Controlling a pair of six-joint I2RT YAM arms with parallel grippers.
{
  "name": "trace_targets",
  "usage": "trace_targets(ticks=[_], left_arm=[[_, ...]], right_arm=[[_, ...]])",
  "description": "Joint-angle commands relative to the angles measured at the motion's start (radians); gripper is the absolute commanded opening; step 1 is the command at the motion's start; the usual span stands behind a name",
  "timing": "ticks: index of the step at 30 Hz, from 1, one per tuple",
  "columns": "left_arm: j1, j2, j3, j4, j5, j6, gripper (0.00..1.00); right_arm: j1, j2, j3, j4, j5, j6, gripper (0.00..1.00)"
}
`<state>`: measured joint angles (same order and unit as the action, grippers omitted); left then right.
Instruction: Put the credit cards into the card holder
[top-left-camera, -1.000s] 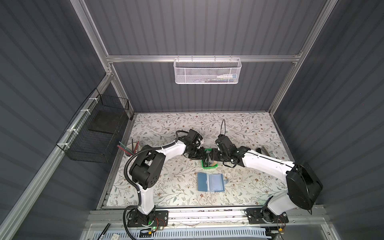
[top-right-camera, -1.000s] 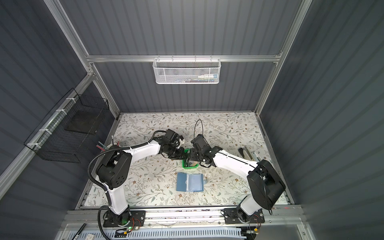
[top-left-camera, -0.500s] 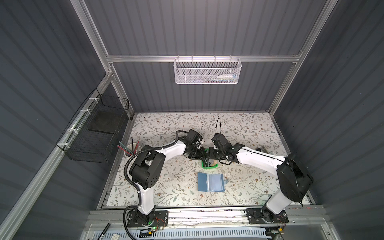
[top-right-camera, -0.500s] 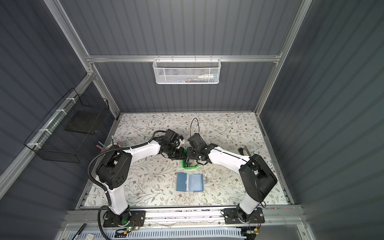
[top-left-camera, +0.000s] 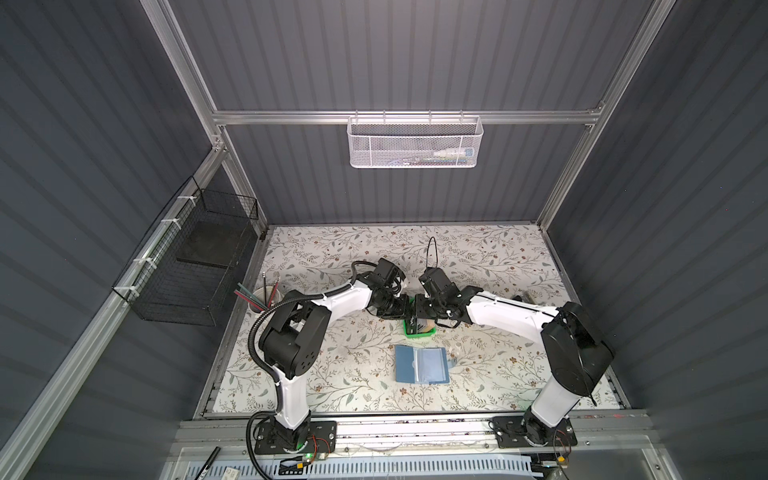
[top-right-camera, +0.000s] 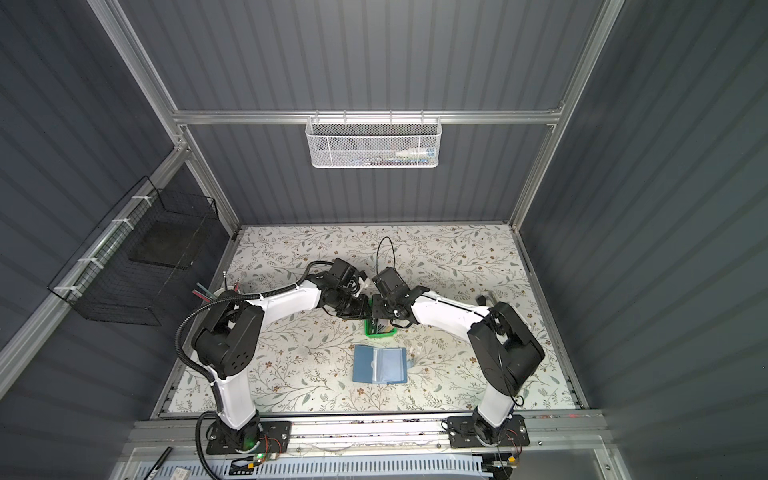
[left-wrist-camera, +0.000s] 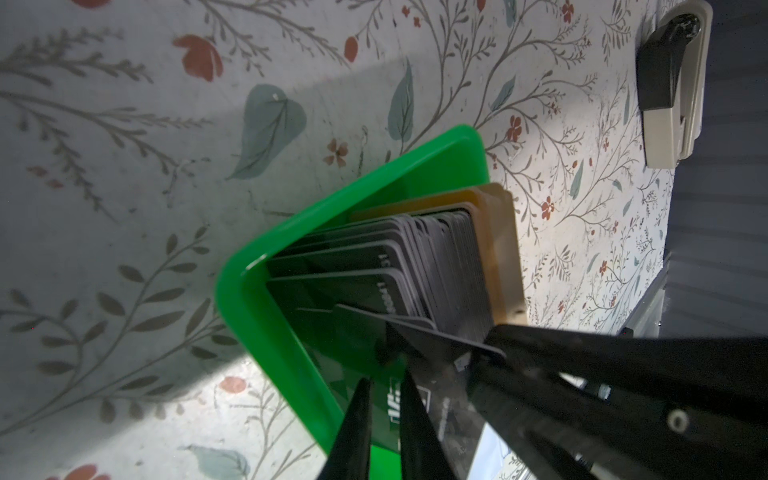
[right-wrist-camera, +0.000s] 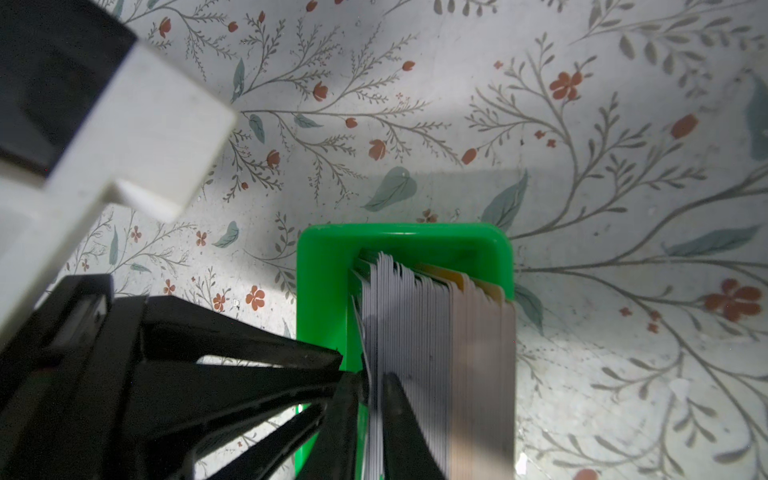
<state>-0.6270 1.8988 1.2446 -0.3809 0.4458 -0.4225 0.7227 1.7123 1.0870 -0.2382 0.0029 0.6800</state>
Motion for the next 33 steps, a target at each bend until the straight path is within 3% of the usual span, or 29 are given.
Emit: trace_targets(ticks=[1,12,28,33], left_arm=[[-0.008,0.013,0.02,-0.037,-0.004,-0.002,0.16],[-0.007,-0.02,0.025,-0.043,-0.009,0.001,0.17],[-0.008,-0.13,0.019,-0.038,-0.023,0.02,0.21],[-0.008,-0.162,0.019,-0.028,0.023,0.031,0.27]], right_arm=[[0.006,0.02,0.021,0.003,0.003,-0.006,0.14],[0.006,-0.018,0.007,-0.01,0.023,-0.001,0.05],[0.01,-0.176,-0.06,-0.034,0.053,0.011,0.04],[0.01,-0.224,-0.087,-0.036,0.052,0.003,0.03]])
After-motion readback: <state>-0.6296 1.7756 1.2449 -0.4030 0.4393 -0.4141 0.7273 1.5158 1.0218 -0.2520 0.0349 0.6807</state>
